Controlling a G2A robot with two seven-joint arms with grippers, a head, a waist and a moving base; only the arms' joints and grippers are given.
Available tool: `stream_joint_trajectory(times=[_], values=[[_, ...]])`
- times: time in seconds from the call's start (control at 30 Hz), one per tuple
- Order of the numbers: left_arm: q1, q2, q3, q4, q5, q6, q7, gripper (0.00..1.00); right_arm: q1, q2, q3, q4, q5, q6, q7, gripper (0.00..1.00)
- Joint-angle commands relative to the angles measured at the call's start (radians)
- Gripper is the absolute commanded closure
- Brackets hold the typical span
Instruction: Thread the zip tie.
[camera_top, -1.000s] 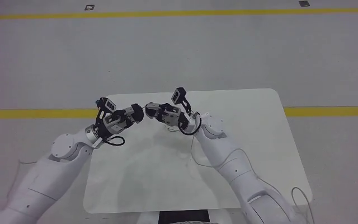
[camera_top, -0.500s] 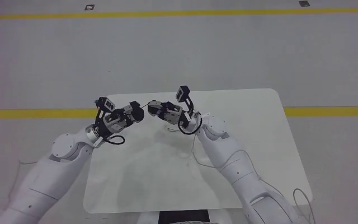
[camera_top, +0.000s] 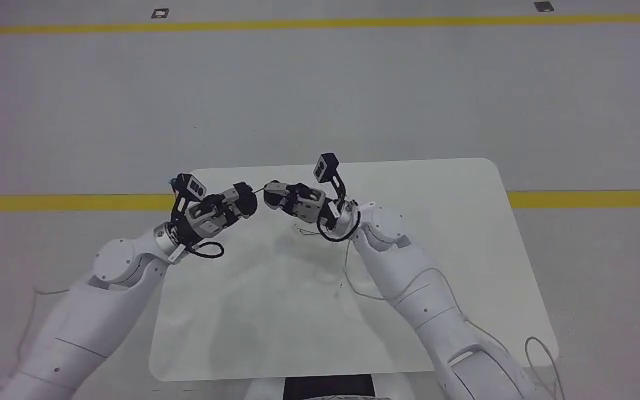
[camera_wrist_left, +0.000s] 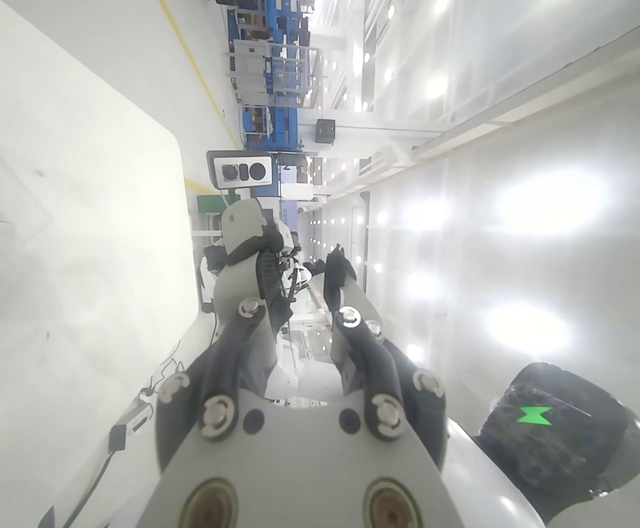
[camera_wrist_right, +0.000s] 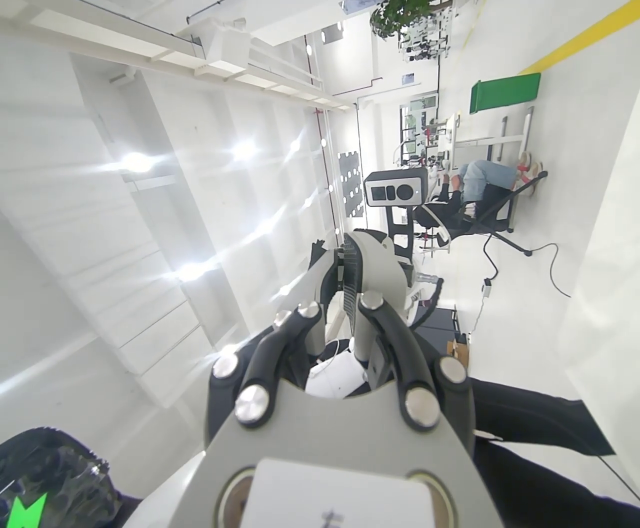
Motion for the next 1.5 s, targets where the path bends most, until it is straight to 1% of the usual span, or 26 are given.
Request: stream_joint_trajectory(times=[0.0, 0.1, 0.3, 0.4, 0.47, 0.57, 1.07, 1.2, 1.23, 1.47], values=[[0.001, -0.002, -0.003, 0.0, 0.006, 0.002, -0.001, 0.83, -0.003, 0.004, -0.003, -0.019, -0.027, 0.004, -0.011, 1.0], [0.003, -0.004, -0.007, 0.0, 0.015, 0.006, -0.003, 0.82, -0.007, 0.009, -0.007, -0.042, -0.056, 0.012, -0.022, 1.0], [0.009, -0.009, -0.017, -0.001, 0.028, 0.013, -0.008, 0.83, -0.016, 0.017, -0.011, -0.069, -0.066, 0.02, -0.031, 1.0], [0.014, -0.012, -0.022, -0.001, 0.036, 0.015, -0.008, 0.8, -0.017, 0.022, -0.012, -0.083, -0.077, 0.023, -0.027, 1.0], [0.016, -0.013, -0.026, -0.001, 0.041, 0.017, -0.008, 0.8, -0.017, 0.025, -0.014, -0.09, -0.09, 0.028, -0.021, 1.0], [0.02, -0.015, -0.031, -0.003, 0.045, 0.019, -0.009, 0.83, -0.017, 0.03, -0.017, -0.097, -0.101, 0.036, -0.015, 1.0], [0.042, -0.026, -0.056, -0.021, 0.071, 0.029, -0.018, 0.88, -0.022, 0.043, -0.04, -0.126, -0.107, 0.05, -0.027, 1.0], [0.046, -0.029, -0.063, -0.024, 0.082, 0.033, -0.017, 0.93, -0.021, 0.046, -0.045, -0.131, -0.106, 0.053, -0.032, 1.0], [0.047, -0.029, -0.065, -0.024, 0.084, 0.034, -0.018, 1.0, -0.021, 0.046, -0.046, -0.132, -0.106, 0.054, -0.034, 1.0], [0.057, -0.032, -0.078, -0.028, 0.106, 0.039, -0.025, 1.0, -0.021, 0.051, -0.053, -0.14, -0.102, 0.057, -0.04, 1.0]])
